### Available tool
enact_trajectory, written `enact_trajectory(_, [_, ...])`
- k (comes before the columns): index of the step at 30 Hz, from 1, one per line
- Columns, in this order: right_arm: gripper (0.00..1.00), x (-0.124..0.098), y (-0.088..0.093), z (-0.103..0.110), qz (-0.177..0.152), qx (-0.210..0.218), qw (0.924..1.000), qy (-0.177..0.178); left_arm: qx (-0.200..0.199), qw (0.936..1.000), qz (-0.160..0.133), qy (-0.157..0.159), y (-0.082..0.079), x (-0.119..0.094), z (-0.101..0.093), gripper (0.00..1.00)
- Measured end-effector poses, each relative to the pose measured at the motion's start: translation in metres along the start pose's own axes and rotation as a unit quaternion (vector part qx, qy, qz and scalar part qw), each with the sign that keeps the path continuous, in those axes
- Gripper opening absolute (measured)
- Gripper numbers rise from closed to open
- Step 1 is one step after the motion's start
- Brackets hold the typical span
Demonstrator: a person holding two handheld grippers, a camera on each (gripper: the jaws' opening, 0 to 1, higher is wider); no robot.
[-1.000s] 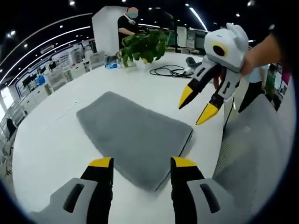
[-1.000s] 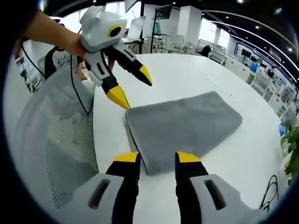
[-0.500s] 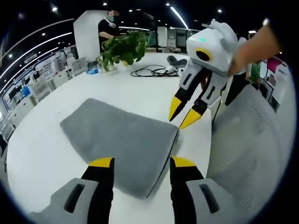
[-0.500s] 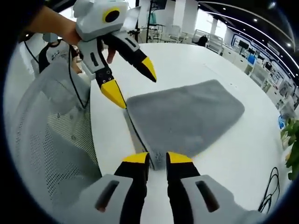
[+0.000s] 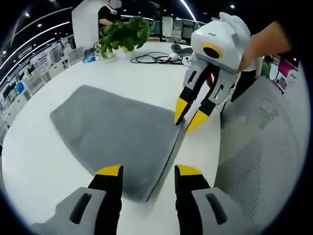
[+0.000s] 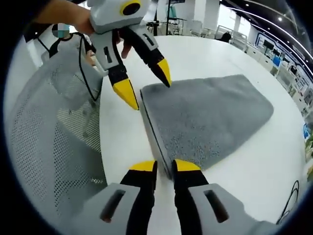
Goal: Fold the towel on the table until its edges align and the towel forms a compact rectangular stack.
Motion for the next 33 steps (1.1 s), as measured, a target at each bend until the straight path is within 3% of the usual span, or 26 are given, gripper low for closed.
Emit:
enact_trajectory(3, [0.14, -0.002, -0.007, -0.003, -0.011, -0.024, 0.9996, 0.0, 0.025, 0.9994, 0.021, 0.005, 0.01, 0.003, 0.0, 0.44])
enact_trajectory(6, [0.22, 0.0, -0.018, -0.006, -0.041, -0.06, 0.9973, 0.0, 0.049, 0.998, 0.04, 0.0, 0.019, 0.005, 0.005, 0.44])
enact_trajectory(8, [0.25, 0.005, -0.012, -0.007, -0.026, -0.059, 0.9979, -0.007, 0.067, 0.9965, 0.049, -0.003, 0.024, 0.007, 0.009, 0.44])
enact_trajectory(16, [0.3, 0.015, 0.0, -0.01, -0.007, -0.089, 0.9959, -0.017, 0.057, 0.9972, 0.048, -0.011, 0.022, 0.011, 0.013, 0.41])
enact_trajectory(23, [0.25, 0.015, 0.002, -0.015, -0.001, -0.115, 0.9932, -0.017, 0.078, 0.9955, 0.052, -0.006, 0.022, 0.011, 0.014, 0.37])
enact_trajectory(28, [0.2, 0.016, 0.003, -0.017, -0.011, -0.115, 0.9932, -0.017, 0.046, 0.997, 0.062, -0.008, 0.022, 0.013, 0.018, 0.34])
enact_trajectory(33, [0.14, 0.018, 0.004, -0.021, -0.014, -0.097, 0.9952, -0.01, 0.041, 0.9962, 0.076, -0.013, 0.022, 0.015, 0.021, 0.29])
Point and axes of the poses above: the point that each gripper's makers call its tool centre point, and the gripper's own axes: x roughly forward along the fingers, z roughly to its left, y roughly out of its underside, the point moved 1 cm from there along -x, roughly backward along the fingers, and after that the axes turned 13 degrees about -z, right-handed, at the moved point
